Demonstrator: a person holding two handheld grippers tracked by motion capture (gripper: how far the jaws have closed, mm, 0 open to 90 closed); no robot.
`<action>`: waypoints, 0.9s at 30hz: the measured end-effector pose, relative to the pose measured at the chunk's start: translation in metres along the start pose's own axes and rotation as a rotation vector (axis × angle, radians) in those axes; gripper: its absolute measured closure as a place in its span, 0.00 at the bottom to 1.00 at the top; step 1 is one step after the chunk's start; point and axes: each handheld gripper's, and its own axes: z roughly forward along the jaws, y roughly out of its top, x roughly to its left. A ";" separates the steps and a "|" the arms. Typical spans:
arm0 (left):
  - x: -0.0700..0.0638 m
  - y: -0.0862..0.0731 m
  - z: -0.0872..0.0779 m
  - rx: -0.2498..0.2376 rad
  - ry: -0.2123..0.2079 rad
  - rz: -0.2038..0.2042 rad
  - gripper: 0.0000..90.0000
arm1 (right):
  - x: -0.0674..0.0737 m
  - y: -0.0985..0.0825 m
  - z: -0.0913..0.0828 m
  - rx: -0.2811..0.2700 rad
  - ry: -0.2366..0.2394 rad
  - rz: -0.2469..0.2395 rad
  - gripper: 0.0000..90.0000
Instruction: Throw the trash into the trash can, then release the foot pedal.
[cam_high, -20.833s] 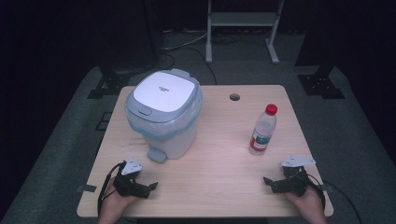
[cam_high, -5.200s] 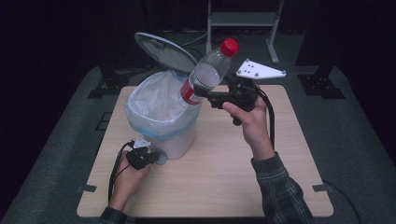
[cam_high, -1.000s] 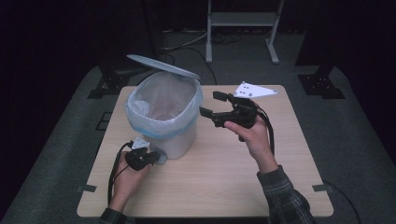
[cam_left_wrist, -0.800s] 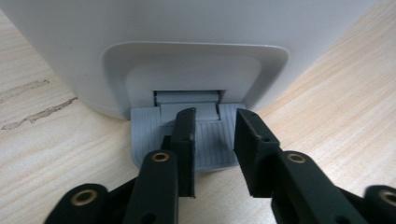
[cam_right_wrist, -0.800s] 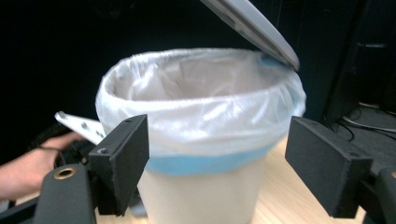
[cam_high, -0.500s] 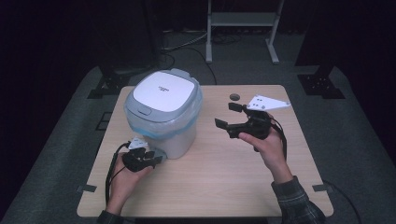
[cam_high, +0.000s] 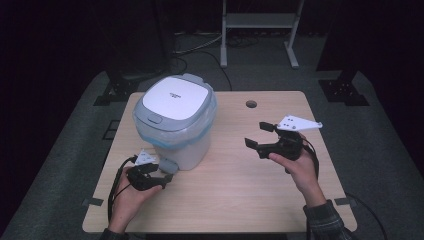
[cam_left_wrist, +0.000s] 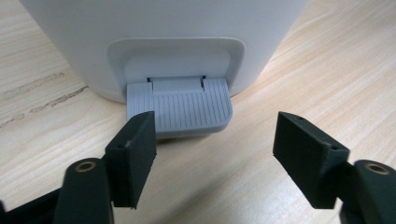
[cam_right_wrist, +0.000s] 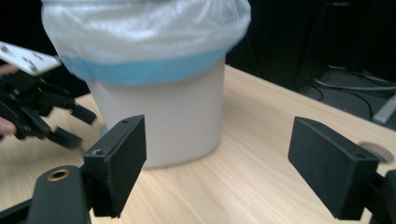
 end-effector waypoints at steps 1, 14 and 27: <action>0.000 -0.001 -0.001 0.002 0.005 0.002 0.30 | -0.001 -0.003 -0.001 0.006 -0.003 -0.001 0.20; -0.002 -0.014 -0.014 -0.003 -0.008 0.023 0.19 | -0.019 -0.063 -0.024 0.115 -0.081 0.034 0.16; -0.006 -0.035 -0.018 -0.016 -0.018 0.060 0.13 | -0.024 -0.118 -0.045 0.224 -0.152 0.075 0.14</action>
